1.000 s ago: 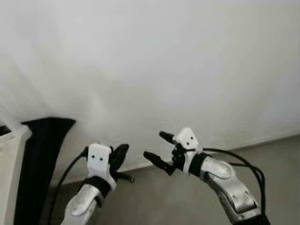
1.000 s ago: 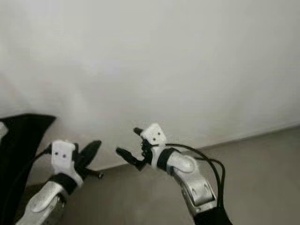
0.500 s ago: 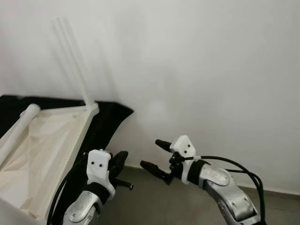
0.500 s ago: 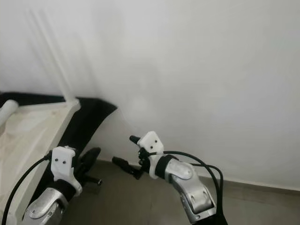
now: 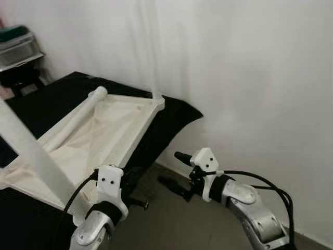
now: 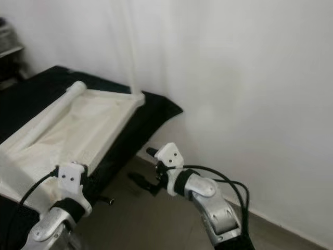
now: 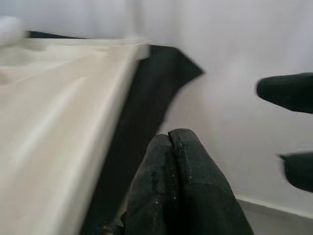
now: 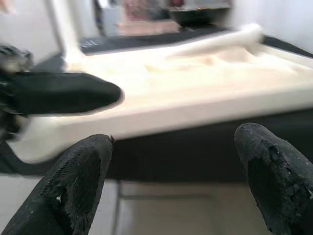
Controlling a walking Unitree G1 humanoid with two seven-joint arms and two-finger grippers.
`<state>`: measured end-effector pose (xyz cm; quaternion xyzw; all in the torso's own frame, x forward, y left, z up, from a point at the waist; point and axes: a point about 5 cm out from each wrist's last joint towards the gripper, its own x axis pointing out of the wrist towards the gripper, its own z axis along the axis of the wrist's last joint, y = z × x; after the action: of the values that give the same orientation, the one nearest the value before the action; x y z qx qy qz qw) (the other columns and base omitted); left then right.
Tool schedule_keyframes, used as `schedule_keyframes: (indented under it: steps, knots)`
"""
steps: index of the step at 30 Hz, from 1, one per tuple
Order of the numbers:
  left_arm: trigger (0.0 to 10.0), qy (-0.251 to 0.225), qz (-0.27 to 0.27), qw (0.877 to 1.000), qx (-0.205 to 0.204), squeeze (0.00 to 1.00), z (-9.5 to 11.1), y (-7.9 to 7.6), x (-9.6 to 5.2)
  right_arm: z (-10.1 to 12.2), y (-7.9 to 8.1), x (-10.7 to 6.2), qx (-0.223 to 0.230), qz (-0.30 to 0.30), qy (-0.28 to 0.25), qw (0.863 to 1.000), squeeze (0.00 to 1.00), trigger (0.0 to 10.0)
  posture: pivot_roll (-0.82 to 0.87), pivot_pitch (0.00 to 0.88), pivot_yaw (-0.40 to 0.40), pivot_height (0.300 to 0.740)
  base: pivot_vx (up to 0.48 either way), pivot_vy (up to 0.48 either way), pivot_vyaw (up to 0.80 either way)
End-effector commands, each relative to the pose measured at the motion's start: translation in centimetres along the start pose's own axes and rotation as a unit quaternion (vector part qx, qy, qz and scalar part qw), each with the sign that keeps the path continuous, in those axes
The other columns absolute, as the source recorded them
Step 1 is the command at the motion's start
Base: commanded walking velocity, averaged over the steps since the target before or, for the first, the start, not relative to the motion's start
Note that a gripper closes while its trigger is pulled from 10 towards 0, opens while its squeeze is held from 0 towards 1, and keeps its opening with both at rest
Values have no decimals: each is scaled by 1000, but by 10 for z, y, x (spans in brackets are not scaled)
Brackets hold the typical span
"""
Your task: Building children table
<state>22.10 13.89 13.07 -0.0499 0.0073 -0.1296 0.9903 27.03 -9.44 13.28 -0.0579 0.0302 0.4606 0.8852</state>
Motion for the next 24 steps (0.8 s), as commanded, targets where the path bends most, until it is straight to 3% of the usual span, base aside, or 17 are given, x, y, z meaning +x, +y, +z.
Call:
schedule_keyframes:
  steps: [1, 24]
  knots:
    - [10000, 3, -8, 1000, -5, 0, 0, -2, -1, -2, -1, -2, 2, 1, 4, 1000, 0, 10000, -112, 45, 68, 740, 0, 0, 794]
    - [10000, -2, 3, 1000, -7, 0, 1, 2, -2, 1, 2, -2, -21, 19, 9, 1000, 0, 10000, -99, 46, 67, 740, 0, 0, 794]
